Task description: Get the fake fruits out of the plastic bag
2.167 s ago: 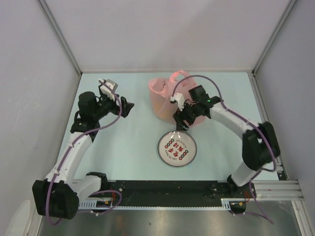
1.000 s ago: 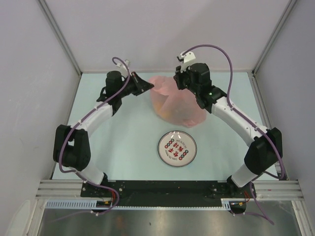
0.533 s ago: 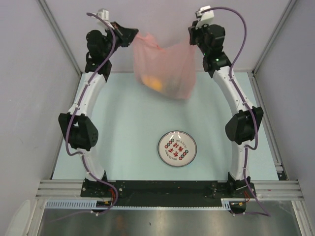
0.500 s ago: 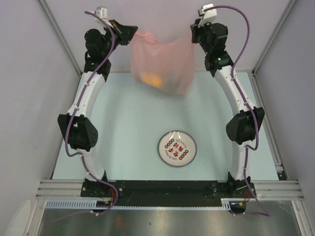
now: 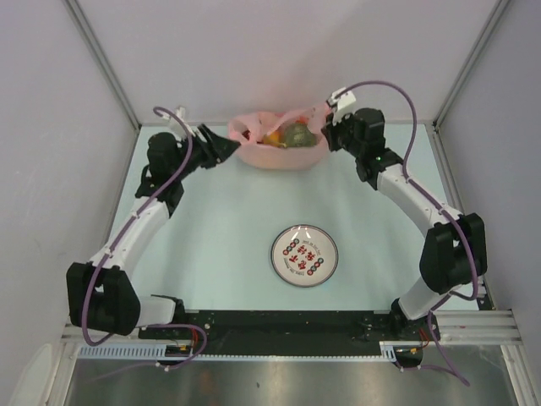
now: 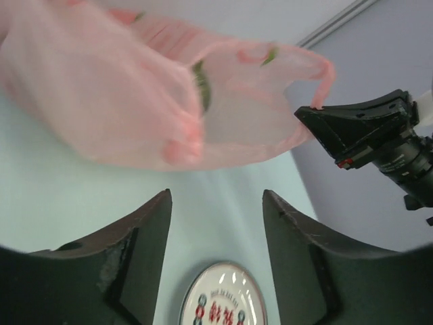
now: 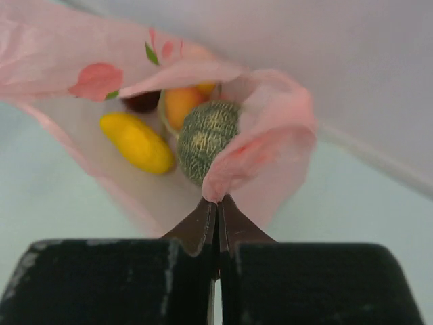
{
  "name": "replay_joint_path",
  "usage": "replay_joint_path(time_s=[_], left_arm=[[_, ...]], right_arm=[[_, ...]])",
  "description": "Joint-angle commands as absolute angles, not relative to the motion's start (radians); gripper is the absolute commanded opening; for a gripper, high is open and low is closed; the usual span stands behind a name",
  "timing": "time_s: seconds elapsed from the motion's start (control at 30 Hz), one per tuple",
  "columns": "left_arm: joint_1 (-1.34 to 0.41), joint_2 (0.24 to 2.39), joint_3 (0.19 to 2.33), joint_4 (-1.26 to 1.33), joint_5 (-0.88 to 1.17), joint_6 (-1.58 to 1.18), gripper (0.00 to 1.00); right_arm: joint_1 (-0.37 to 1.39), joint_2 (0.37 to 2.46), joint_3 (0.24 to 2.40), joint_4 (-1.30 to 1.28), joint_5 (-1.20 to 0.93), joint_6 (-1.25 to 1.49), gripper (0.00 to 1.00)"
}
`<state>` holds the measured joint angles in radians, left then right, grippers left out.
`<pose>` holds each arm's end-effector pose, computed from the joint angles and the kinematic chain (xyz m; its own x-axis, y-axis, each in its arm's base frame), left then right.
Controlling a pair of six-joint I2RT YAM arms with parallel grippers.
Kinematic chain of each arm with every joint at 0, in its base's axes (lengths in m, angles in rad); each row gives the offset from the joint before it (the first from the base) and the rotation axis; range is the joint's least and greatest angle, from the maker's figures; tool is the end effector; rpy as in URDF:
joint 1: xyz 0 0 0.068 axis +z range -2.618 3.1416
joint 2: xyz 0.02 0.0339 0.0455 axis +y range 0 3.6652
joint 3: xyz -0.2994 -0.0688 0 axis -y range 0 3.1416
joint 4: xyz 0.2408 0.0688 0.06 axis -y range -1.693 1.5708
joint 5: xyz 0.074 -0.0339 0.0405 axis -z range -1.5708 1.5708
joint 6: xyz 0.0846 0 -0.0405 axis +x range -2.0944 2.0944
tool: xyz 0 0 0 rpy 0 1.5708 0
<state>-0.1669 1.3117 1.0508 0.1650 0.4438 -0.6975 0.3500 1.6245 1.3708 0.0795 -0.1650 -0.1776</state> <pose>0.3304 -0.0925 0.3844 -0.4394 -0.5142 -0.7365 0.3774 0.6384 -0.6709 0.4079 0.1637 0.3828 -0.0737 -0.2124 -0.9744 -0.5113 0.8469 -0.1460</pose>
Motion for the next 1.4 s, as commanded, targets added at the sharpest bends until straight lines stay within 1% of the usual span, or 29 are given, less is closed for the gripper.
replay_joint_path(time_s=[0.0,0.07,0.1,0.17,0.2,0.27,0.3,0.43,0.5,0.57,0.73,0.93,1.0,1.03,1.07,1.13,1.17,1.23,1.27,1.3,1.33,1.37], left_arm=[[-0.169,1.209,0.936,0.083,0.42,-0.595,0.69],[-0.169,1.166,0.93,0.058,0.425,-0.456,0.8],[-0.17,1.152,0.939,0.048,0.431,-0.336,0.87],[-0.181,1.112,0.951,0.015,0.439,-0.217,0.89],[-0.187,1.102,0.972,0.008,0.439,-0.101,0.95],[-0.218,1.089,1.0,-0.044,0.44,-0.002,0.97],[-0.23,1.089,1.037,-0.054,0.463,0.114,0.98],[-0.351,1.135,1.156,-0.204,0.546,0.43,0.97],[-0.388,1.182,1.215,-0.311,0.561,0.545,0.92],[-0.44,1.203,1.223,-0.331,0.558,0.581,0.88],[-0.554,1.27,1.163,-0.319,0.483,0.695,0.84],[-0.595,1.385,1.169,-0.276,0.367,0.715,0.8],[-0.595,1.445,1.192,-0.261,0.324,0.729,0.75],[-0.598,1.46,1.203,-0.236,0.304,0.727,0.7],[-0.6,1.482,1.218,-0.239,0.29,0.727,0.57],[-0.6,1.523,1.284,-0.242,0.249,0.716,0.47],[-0.598,1.532,1.302,-0.241,0.23,0.715,0.4],[-0.597,1.551,1.334,-0.229,0.178,0.716,0.33],[-0.594,1.554,1.344,-0.229,0.17,0.722,0.23],[-0.586,1.552,1.345,-0.229,0.167,0.721,0.16],[-0.583,1.549,1.345,-0.229,0.167,0.719,0.08],[-0.58,1.543,1.345,-0.23,0.172,0.709,0.05]], right_arm=[[0.351,1.53,1.224,0.057,-0.19,-0.144,0.0],[0.357,1.491,1.184,0.038,-0.19,-0.135,0.0],[0.356,1.477,1.177,0.032,-0.19,-0.129,0.0],[0.353,1.454,1.16,0.015,-0.196,-0.114,0.0],[0.354,1.434,1.155,0.011,-0.201,-0.112,0.0],[0.354,1.414,1.144,0.005,-0.209,-0.11,0.0],[0.353,1.402,1.134,0.005,-0.21,-0.109,0.01],[0.348,1.385,1.115,0.005,-0.21,-0.094,0.01],[0.342,1.382,1.112,0.009,-0.212,-0.084,0.01],[0.342,1.374,1.106,0.021,-0.213,-0.081,0.02],[0.336,1.355,1.082,0.029,-0.213,-0.086,0.02],[0.324,1.325,1.055,0.028,-0.216,-0.086,0.03],[0.319,1.322,1.045,0.034,-0.216,-0.086,0.03],[0.319,1.322,1.045,0.032,-0.218,-0.086,0.03],[0.319,1.322,1.043,0.035,-0.216,-0.087,0.03],[0.316,1.322,1.043,0.038,-0.212,-0.09,0.03],[0.316,1.322,1.045,0.044,-0.213,-0.094,0.03],[0.316,1.327,1.045,0.052,-0.209,-0.092,0.04],[0.316,1.327,1.045,0.054,-0.209,-0.091,0.04],[0.316,1.328,1.045,0.055,-0.212,-0.091,0.04],[0.314,1.331,1.043,0.055,-0.212,-0.091,0.04],[0.314,1.333,1.043,0.055,-0.212,-0.092,0.04]])
